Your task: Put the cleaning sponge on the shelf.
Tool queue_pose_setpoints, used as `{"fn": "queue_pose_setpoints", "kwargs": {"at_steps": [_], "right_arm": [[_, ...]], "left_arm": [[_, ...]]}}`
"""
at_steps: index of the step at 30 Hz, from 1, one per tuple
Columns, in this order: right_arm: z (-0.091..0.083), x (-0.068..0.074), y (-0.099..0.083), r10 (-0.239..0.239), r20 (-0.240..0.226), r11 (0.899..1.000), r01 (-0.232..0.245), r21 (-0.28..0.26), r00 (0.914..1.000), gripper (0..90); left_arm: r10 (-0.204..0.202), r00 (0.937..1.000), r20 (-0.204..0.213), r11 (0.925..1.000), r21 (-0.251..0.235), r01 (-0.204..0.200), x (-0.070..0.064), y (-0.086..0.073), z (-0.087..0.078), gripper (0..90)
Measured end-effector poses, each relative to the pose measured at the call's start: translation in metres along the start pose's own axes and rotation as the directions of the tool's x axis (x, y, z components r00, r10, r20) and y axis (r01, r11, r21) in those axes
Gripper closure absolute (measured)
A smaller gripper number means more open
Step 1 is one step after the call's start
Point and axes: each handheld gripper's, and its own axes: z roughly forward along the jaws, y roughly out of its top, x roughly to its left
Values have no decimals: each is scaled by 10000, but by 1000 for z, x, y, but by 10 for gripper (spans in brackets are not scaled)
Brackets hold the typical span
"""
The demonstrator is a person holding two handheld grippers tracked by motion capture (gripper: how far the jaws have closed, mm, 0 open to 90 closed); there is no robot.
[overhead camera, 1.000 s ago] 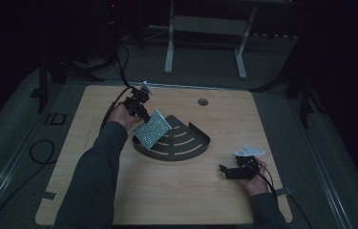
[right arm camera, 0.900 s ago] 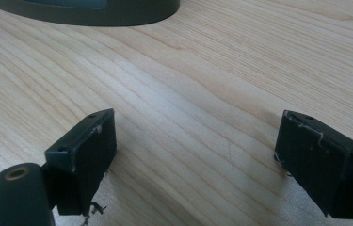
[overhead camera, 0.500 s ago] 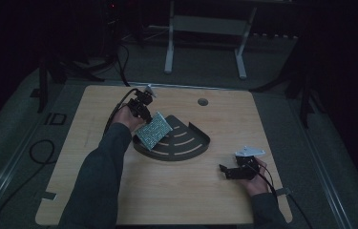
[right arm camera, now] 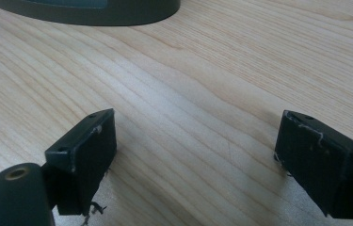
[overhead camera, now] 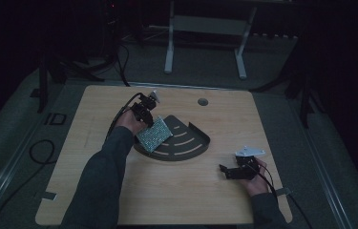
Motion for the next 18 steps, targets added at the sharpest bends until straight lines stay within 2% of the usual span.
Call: {"fn": "queue_pose_setpoints", "kwargs": {"at_steps": [10,18], "right_arm": [[0,0,0,-3,-1,10000,3,0,10000,127],[0,0,0,-3,-7,10000,3,-2,10000,127]], "left_arm": [[98,9994,-323,9997,211,-91,0,-2,6,896],[-202,9997,-154,9998,-68,201,3,0,5,896]]}}
